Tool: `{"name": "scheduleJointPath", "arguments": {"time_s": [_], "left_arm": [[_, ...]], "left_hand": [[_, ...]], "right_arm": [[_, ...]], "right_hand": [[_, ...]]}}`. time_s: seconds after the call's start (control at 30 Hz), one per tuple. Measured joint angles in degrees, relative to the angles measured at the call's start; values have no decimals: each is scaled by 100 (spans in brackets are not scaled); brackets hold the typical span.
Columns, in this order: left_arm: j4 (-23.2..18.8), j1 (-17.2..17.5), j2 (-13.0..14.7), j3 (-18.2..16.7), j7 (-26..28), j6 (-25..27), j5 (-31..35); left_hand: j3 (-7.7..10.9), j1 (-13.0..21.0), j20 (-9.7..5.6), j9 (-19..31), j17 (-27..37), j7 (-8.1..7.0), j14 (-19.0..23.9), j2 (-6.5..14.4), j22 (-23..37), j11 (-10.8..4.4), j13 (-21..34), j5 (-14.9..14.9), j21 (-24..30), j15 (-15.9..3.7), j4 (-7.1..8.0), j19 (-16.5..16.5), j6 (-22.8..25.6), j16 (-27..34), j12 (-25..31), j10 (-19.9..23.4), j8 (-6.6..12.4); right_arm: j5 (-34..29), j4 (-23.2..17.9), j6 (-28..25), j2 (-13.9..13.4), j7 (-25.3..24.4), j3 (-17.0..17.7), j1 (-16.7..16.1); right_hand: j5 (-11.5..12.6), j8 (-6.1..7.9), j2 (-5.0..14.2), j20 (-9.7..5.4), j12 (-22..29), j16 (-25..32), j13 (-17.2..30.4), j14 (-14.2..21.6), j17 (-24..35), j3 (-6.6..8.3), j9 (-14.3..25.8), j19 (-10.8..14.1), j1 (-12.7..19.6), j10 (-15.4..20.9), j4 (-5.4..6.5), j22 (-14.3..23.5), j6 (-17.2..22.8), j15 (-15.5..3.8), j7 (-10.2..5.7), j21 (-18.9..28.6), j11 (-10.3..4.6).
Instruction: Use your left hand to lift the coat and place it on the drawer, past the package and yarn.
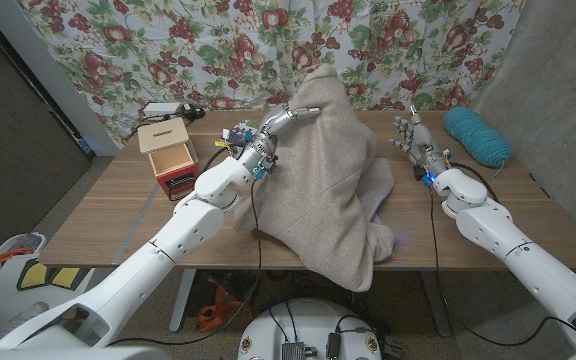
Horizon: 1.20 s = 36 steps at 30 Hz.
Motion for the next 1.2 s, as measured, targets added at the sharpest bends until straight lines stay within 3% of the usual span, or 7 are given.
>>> {"name": "scheduleJointPath", "arguments": {"time_s": [1.2], "left_arm": [[-955, 709, 676, -740, 463, -66, -66]], "left_hand": [[0, -15, 0, -1, 10, 1, 0, -16, -57, 2, 0, 0, 0, 0, 0, 0, 1, -30, 0, -3, 0]], "right_arm": [[-27, 218, -172, 113, 130, -200, 235]], "right_hand": [[0, 0, 0, 0, 0, 0, 0, 0, 0, 0, 0, 0, 0, 0, 0, 0, 0, 0, 0, 0, 0]]}}
